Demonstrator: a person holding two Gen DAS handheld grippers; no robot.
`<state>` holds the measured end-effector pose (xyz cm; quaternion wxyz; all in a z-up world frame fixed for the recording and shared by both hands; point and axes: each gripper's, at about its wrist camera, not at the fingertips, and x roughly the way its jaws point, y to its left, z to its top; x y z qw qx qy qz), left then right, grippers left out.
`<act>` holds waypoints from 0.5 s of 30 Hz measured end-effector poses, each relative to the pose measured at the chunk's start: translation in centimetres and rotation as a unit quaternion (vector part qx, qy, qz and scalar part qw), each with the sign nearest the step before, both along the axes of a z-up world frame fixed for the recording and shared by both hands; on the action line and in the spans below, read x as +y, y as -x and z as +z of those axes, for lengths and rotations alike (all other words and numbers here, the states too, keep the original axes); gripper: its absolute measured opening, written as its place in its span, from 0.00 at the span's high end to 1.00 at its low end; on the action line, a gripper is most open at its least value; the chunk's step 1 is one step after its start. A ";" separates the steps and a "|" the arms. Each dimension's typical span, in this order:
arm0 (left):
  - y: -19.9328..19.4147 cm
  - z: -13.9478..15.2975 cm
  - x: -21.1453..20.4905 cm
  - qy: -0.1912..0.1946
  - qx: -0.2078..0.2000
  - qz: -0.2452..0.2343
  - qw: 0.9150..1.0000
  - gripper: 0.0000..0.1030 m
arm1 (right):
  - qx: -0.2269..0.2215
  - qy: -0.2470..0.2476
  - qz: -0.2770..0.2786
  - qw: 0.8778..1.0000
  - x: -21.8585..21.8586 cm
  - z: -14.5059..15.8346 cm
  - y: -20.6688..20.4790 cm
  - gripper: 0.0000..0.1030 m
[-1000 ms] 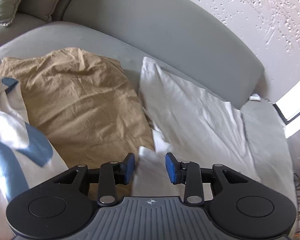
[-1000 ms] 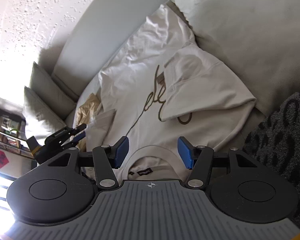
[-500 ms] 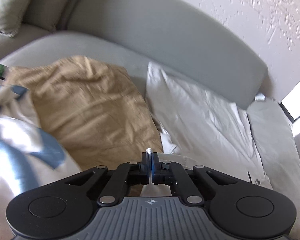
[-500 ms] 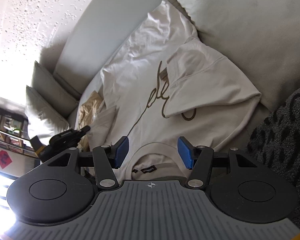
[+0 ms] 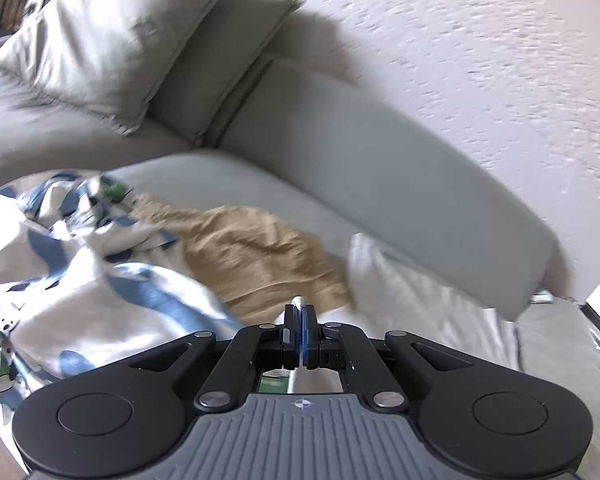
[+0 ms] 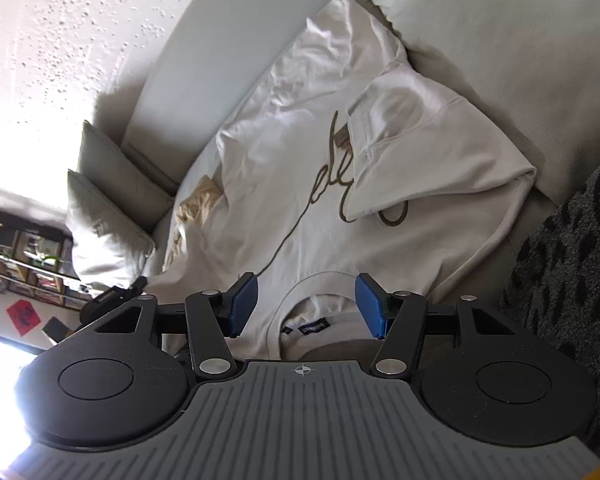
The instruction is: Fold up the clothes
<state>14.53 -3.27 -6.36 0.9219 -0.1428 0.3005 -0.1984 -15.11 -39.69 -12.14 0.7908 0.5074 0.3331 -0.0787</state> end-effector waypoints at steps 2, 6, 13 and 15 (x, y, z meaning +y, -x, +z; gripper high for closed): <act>1.8 1.0 -1.7 -0.006 -0.040 -0.041 0.998 1.00 | -0.003 0.001 -0.005 1.000 -0.1 0.1 0.3 0.41; 6.3 2.0 -7.1 -0.059 -0.125 -0.147 0.979 1.00 | -0.005 -0.002 -0.020 1.000 -0.6 0.0 1.1 0.41; 12.9 -4.0 -15.6 -0.256 -0.115 -0.297 0.913 0.92 | -0.008 -0.011 -0.034 0.999 -1.4 -0.2 2.3 0.41; 13.6 -5.3 -15.8 -0.279 -0.078 -0.308 0.906 0.81 | -0.007 -0.013 -0.031 0.999 -1.5 -0.3 2.5 0.41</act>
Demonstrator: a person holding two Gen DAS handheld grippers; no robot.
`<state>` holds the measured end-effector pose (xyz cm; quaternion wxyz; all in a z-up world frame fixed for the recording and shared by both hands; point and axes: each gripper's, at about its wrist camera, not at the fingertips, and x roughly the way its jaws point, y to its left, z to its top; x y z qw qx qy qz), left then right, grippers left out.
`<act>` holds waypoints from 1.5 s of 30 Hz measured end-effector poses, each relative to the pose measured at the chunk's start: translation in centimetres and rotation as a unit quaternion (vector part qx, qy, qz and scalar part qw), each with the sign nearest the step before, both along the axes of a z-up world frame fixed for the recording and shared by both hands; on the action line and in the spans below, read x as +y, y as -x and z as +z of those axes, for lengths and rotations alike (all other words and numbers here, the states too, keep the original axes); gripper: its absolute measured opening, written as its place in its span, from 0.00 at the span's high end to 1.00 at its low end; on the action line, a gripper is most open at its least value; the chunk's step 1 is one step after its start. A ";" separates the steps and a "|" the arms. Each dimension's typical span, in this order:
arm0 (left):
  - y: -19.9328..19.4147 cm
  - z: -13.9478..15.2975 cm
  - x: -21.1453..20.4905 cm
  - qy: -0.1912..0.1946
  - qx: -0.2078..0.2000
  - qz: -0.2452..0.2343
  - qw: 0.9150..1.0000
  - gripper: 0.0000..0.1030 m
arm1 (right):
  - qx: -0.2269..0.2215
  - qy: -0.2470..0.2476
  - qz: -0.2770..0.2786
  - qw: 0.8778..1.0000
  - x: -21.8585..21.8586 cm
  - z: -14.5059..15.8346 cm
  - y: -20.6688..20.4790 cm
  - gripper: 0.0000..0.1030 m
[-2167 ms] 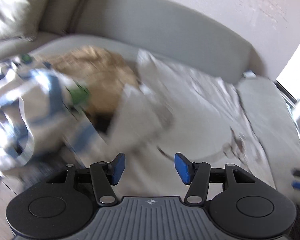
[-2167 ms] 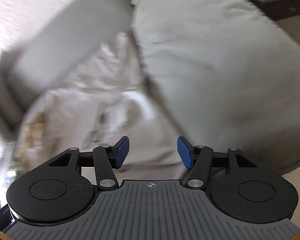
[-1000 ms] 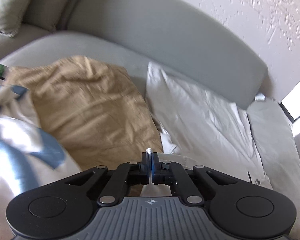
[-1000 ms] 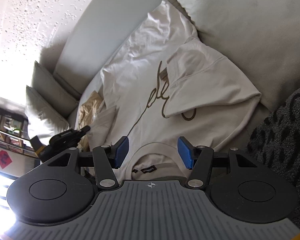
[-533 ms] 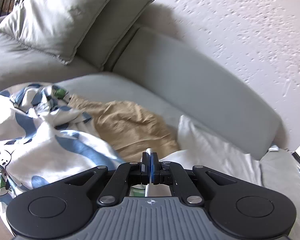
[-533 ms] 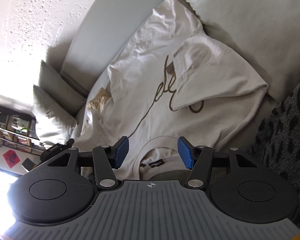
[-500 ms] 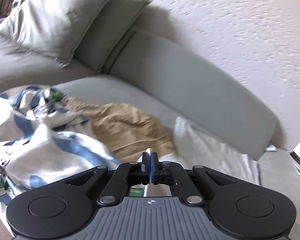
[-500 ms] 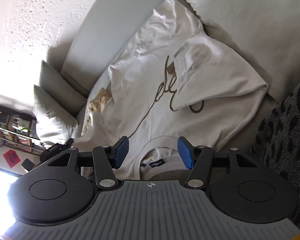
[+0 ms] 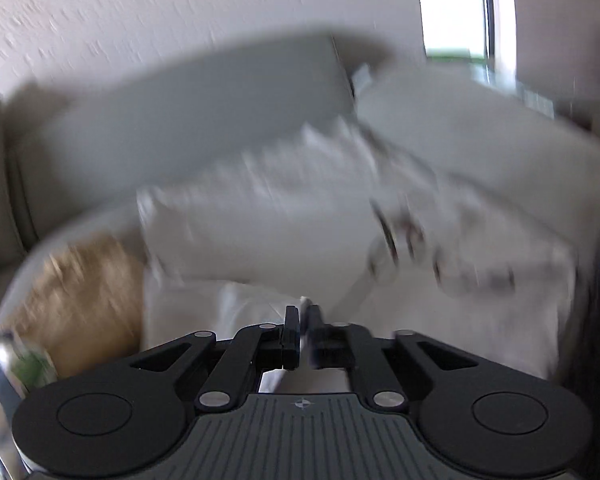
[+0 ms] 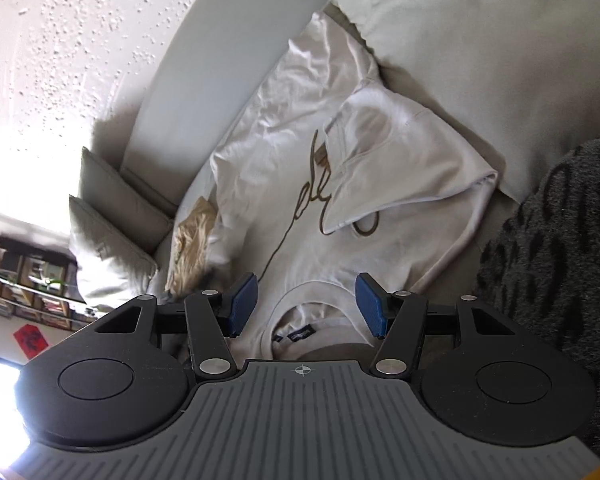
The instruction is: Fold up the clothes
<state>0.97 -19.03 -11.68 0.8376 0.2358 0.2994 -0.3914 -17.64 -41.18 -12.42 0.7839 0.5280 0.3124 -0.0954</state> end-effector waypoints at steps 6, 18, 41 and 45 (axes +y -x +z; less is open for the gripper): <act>-0.5 2.7 4.9 0.074 0.039 0.093 0.992 0.53 | -0.001 0.001 -0.010 1.000 -1.0 -0.2 0.3 0.39; -11.2 -1.5 9.0 0.083 0.262 0.206 0.939 0.69 | 0.005 0.008 -0.048 0.999 -3.6 -0.1 0.0 0.39; -7.8 6.0 10.3 0.081 0.151 0.196 0.966 0.53 | 0.001 0.056 -0.026 0.998 -3.1 4.0 -1.5 0.39; -9.5 10.0 9.3 0.122 0.130 0.189 0.966 0.51 | -0.025 0.131 -0.010 0.991 -3.7 9.4 -2.9 0.32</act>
